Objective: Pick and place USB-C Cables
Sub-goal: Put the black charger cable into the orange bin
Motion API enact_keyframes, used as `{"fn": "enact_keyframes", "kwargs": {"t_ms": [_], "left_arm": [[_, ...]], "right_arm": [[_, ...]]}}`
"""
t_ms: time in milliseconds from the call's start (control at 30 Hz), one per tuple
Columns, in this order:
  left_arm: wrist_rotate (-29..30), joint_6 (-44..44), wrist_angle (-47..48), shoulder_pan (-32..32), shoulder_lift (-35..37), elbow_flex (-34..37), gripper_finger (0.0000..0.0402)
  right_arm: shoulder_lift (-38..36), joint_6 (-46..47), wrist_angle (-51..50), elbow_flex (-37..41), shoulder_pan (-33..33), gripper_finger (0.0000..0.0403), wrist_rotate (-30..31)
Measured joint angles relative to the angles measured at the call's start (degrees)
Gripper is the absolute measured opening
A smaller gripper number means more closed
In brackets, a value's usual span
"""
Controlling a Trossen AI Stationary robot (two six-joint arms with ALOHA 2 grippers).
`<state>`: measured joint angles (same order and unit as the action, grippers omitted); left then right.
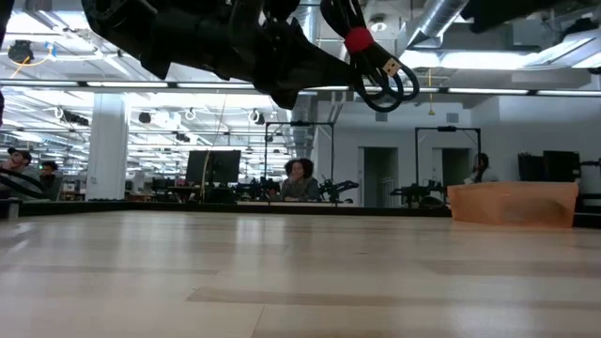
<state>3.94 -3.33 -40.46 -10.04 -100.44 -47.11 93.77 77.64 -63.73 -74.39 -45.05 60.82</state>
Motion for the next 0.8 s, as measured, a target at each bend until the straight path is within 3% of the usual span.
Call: {"fn": "enact_keyframes", "kwargs": {"t_ms": [233,433,800], "left_arm": [[1.24,2.63,0.41,1.65,0.00,-0.33,0.0000],[0.29,2.24,5.17,4.94,-2.78,-6.67,0.0000],[-4.03,-0.65,18.31,10.96,-18.83,-32.90,0.0000]], "right_arm": [[0.18,4.89,-3.73,0.02,-0.48,0.0166,-2.39],[0.18,5.47,-3.39,-0.08,-0.21,0.0157,-2.59],[0.20,10.82,-5.69,-4.50,-3.33,0.0132,-5.10]]}}
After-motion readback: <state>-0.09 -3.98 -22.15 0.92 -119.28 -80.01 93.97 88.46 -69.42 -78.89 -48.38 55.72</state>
